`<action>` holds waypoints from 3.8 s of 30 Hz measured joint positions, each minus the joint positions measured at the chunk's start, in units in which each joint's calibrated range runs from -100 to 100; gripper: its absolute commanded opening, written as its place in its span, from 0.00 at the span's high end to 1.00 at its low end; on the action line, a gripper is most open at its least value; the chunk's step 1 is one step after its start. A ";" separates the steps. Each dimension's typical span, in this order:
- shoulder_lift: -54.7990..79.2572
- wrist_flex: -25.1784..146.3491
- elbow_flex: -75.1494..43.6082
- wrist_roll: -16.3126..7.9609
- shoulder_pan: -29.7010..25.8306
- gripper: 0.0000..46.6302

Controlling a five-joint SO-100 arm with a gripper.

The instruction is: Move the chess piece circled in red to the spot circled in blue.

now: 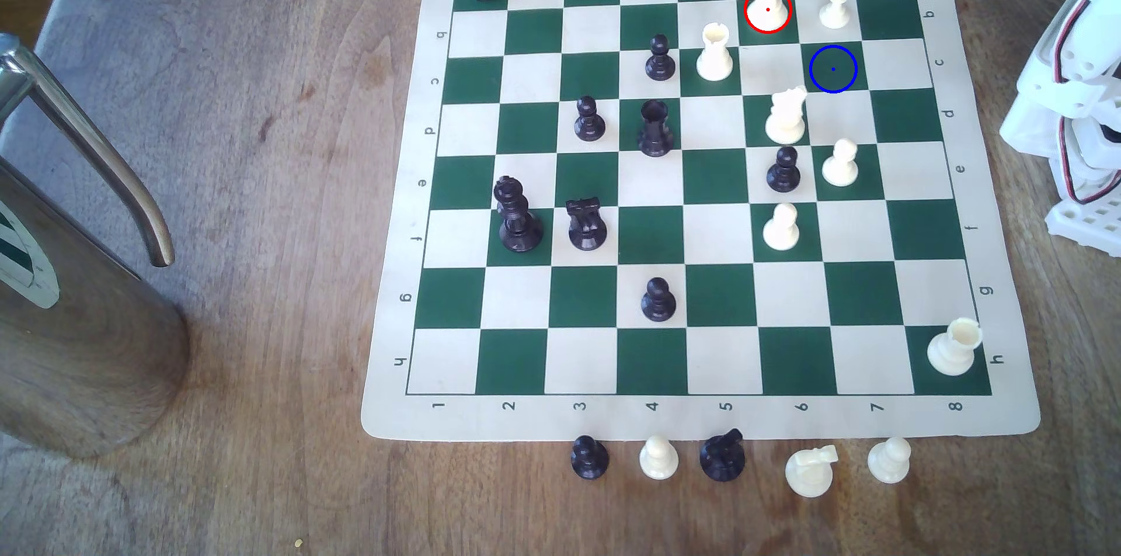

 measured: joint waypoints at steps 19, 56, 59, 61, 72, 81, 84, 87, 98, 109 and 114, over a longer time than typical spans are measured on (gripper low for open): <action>5.45 -3.59 0.00 0.00 0.07 0.63; 6.20 -2.07 -1.36 0.00 -0.88 0.93; 6.12 -0.56 -2.53 0.00 -0.88 0.93; 4.94 0.80 -2.71 0.00 -0.88 0.93; -8.97 5.10 2.17 -0.49 -2.14 0.93; -20.78 4.06 15.91 -1.51 -4.20 0.93; -22.79 2.87 20.06 -1.51 -4.20 0.93; -24.38 1.43 24.13 -1.51 -4.20 0.93; -24.47 -2.55 27.75 -1.81 -4.57 0.93; -19.69 -4.94 27.84 -1.37 -4.57 0.93; -19.69 -5.10 27.84 -1.22 -4.57 0.93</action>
